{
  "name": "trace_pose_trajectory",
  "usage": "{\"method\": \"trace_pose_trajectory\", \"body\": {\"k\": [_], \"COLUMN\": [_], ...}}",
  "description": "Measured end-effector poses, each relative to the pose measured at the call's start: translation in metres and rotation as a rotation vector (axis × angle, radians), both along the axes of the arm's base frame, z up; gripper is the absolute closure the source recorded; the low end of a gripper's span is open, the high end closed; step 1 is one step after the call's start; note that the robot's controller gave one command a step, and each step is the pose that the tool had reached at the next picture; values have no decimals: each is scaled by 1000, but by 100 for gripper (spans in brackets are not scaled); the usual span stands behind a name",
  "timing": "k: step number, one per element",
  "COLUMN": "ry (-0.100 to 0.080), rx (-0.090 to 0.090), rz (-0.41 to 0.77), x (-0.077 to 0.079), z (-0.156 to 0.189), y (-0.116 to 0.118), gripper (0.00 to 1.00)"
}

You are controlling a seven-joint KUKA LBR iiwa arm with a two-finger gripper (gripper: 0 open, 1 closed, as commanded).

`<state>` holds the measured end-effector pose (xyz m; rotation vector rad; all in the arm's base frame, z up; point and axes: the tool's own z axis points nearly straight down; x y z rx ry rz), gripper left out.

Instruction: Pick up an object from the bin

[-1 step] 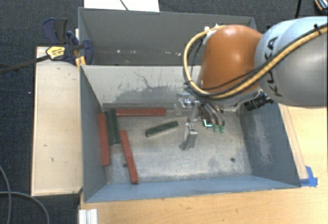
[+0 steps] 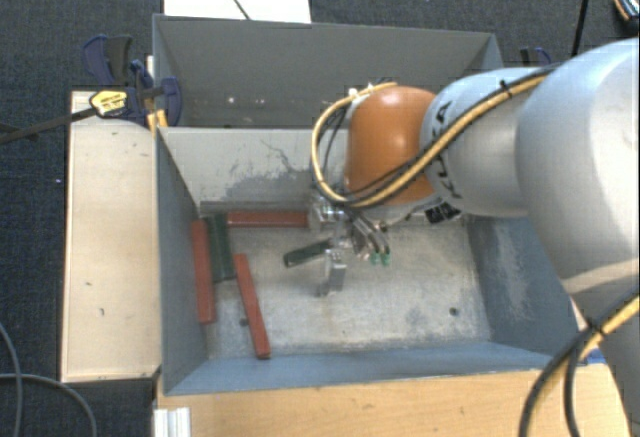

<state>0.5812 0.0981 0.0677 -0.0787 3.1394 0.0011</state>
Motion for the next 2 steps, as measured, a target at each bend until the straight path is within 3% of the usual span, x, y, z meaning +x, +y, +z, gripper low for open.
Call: {"method": "trace_pose_trajectory", "body": {"k": [1, 2], "ry": [-3, -10], "rx": [1, 1], "rz": [-5, -12], "x": [0, 4], "z": [3, 149], "y": [0, -7], "gripper": [100, 100]}}
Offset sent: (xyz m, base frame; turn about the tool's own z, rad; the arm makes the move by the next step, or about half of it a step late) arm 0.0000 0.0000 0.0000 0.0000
